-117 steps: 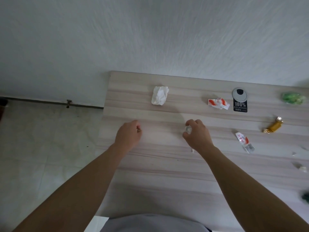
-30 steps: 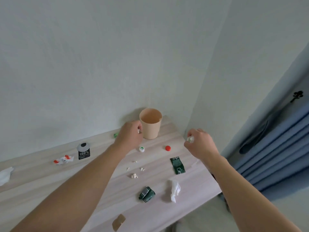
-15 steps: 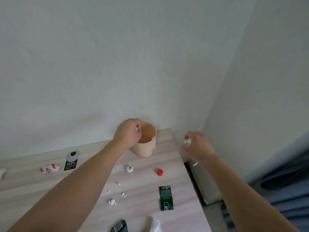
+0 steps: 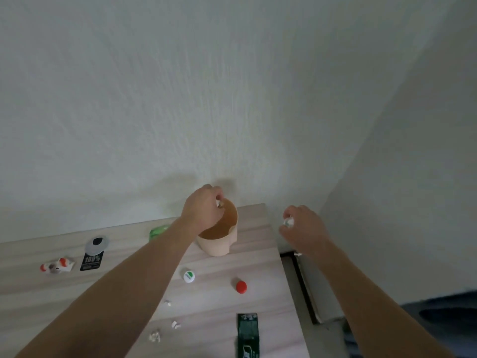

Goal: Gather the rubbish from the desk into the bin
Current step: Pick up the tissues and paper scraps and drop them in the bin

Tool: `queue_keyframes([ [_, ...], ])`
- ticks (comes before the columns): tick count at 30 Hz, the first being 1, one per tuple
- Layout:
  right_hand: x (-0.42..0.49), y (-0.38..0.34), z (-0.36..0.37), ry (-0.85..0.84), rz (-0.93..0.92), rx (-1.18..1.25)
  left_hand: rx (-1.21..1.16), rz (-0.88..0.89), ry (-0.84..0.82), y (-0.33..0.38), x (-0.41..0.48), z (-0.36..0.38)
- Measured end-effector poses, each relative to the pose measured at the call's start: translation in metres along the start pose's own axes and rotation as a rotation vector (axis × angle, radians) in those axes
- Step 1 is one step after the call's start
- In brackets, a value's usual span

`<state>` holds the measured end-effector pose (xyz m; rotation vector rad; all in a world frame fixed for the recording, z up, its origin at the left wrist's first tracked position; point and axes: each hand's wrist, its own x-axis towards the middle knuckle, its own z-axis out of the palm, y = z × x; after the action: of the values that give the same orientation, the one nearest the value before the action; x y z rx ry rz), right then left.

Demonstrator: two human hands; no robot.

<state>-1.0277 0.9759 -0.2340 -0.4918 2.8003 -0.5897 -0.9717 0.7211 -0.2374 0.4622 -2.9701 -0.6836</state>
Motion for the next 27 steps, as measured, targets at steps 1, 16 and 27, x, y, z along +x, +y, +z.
queue_keyframes([
  [1, 0.001, 0.003, 0.002, 0.001, 0.009, 0.001, 0.012, 0.0, -0.018, -0.002, 0.002, 0.004],
  [16, -0.006, 0.005, 0.008, -0.001, 0.017, -0.003, 0.208, 0.005, -0.049, -0.022, -0.011, -0.006],
  [27, -0.031, -0.04, 0.0, 0.066, -0.058, -0.024, 0.198, -0.032, 0.043, -0.046, -0.061, -0.058],
])
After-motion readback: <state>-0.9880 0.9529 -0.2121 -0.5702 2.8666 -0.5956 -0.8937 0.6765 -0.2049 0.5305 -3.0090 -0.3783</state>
